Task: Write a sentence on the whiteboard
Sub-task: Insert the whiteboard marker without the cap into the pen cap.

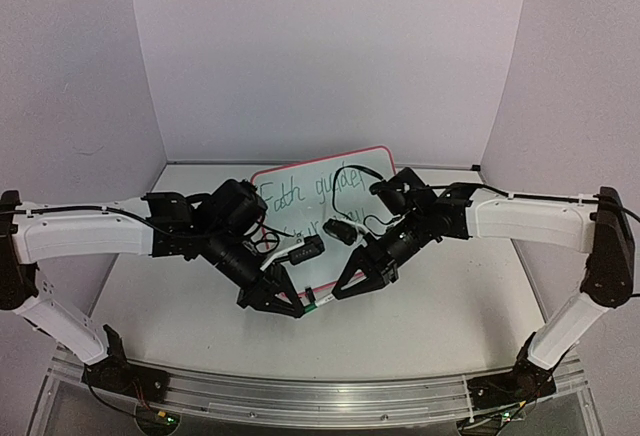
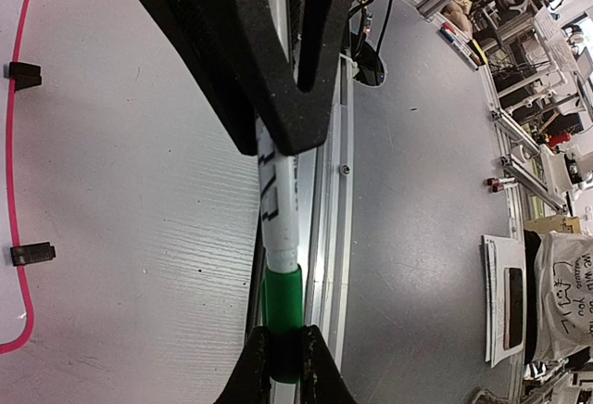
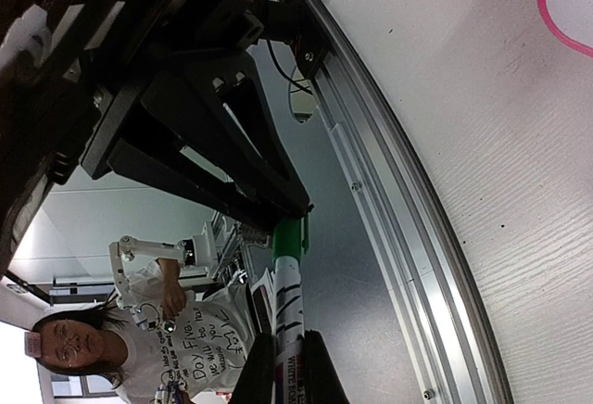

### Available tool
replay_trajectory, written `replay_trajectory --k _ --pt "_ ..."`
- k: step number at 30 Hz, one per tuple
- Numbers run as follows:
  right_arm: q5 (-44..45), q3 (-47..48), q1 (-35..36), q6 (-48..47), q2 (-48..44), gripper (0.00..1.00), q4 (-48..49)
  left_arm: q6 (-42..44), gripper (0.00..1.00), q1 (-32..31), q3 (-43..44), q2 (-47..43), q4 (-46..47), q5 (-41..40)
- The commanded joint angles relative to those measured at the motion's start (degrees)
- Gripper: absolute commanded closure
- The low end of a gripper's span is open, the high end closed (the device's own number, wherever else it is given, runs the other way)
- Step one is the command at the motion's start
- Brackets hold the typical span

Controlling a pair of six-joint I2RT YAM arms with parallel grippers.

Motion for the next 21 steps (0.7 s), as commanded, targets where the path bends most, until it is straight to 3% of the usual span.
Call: replay_trajectory --k 1,21 --pt "-1.59 2.59 1.67 -1.37 1.35 1.00 1.75 1.12 1.00 -0.26 5.54 1.13 7.40 -0.55" --pt "-2.21 2.41 3.03 -2.65 2.39 1.00 1.95 -1.53 1.00 -0.26 11.38 4.14 16.18 -2.85"
